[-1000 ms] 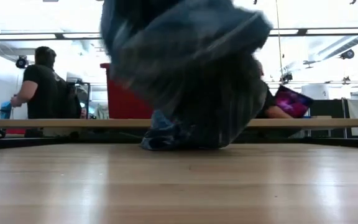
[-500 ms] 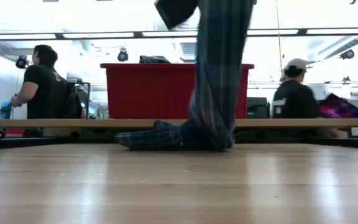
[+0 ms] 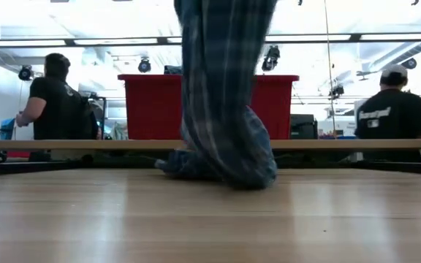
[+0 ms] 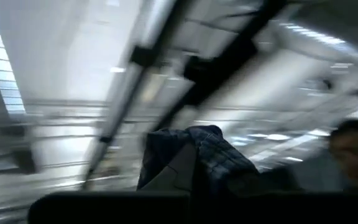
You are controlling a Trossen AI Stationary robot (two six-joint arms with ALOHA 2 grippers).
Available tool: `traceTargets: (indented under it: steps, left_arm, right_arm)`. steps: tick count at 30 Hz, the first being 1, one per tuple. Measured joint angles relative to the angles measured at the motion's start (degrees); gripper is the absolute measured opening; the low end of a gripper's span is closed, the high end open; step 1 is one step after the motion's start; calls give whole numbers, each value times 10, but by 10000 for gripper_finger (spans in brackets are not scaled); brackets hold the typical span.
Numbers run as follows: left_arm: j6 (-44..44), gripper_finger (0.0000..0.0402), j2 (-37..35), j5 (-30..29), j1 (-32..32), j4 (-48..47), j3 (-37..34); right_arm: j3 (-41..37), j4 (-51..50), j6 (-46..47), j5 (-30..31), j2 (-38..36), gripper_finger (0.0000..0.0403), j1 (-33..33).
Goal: Fold Laundry from Bin
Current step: Fold the blue patterned pants
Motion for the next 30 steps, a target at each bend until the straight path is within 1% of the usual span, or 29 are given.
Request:
traceTargets:
  steps: [1,2,3,4,5,6,7,8,9,10,12,13,14,15,16,17,18,20,22,24,27,28,30]
  left_arm:
    - [-4,0,5,38,-5,4,0]
    - [-4,0,9,62,-10,2,0]
    - [3,0,10,69,-11,-6,0]
    - [13,0,10,65,-12,-23,0]
    - [27,0,7,41,-11,-47,0]
    - [45,0,2,-2,-8,-81,0]
    - [69,0,-6,-62,-3,-121,0]
    - [100,0,-15,-138,2,-171,0]
    - [135,0,-24,-228,4,-219,0]
    - [168,0,-32,-330,4,-264,0]
    - [208,0,-42,-540,5,-344,0]
    - [213,0,-44,-630,6,-376,0]
    - [213,0,-45,-710,10,-411,0]
    - [211,0,-45,-769,16,-444,0]
    - [198,0,-45,-801,23,-475,0]
    - [173,0,-43,-809,33,-503,-1]
    - [142,0,-42,-797,43,-526,-1]
    - [82,0,-36,-740,67,-560,-1]
    - [43,0,-27,-666,86,-579,-1]
    - [11,0,-17,-601,100,-594,-1]
    - [-37,0,-11,-503,111,-615,-1]
    - [-50,0,-11,-465,112,-625,-1]
    - [-72,0,-15,-371,112,-650,0]
  right_arm:
    - [0,-2,1,-22,7,9,0]
    - [0,-7,-10,-26,13,9,0]
    - [-1,-17,-34,-10,16,9,0]
    - [-1,-25,-69,33,18,9,0]
    - [-1,-31,-111,104,18,9,-1]
    - [-1,-33,-159,189,18,9,-5]
    - [-1,-31,-208,275,18,9,-10]
    - [0,-26,-251,360,20,9,-19]
    - [1,-24,-288,438,20,9,-30]
    - [1,-27,-314,506,22,9,-42]
    - [1,-57,-330,614,26,9,-73]
    - [1,-90,-324,652,26,9,-90]
    - [0,-138,-299,678,26,9,-107]
    - [0,-195,-254,687,26,9,-126]
    - [0,-258,-193,682,24,9,-147]
    - [0,-325,-124,660,22,9,-167]
    - [0,-388,-53,625,22,9,-188]
    - [0,-480,62,550,24,9,-227]
    - [0,-527,127,508,30,9,-252]
    - [0,-547,145,485,32,9,-258]
    - [7,-570,139,446,24,9,-242]
    - [10,-577,138,425,16,9,-234]
    - [10,-596,142,369,-12,9,-215]
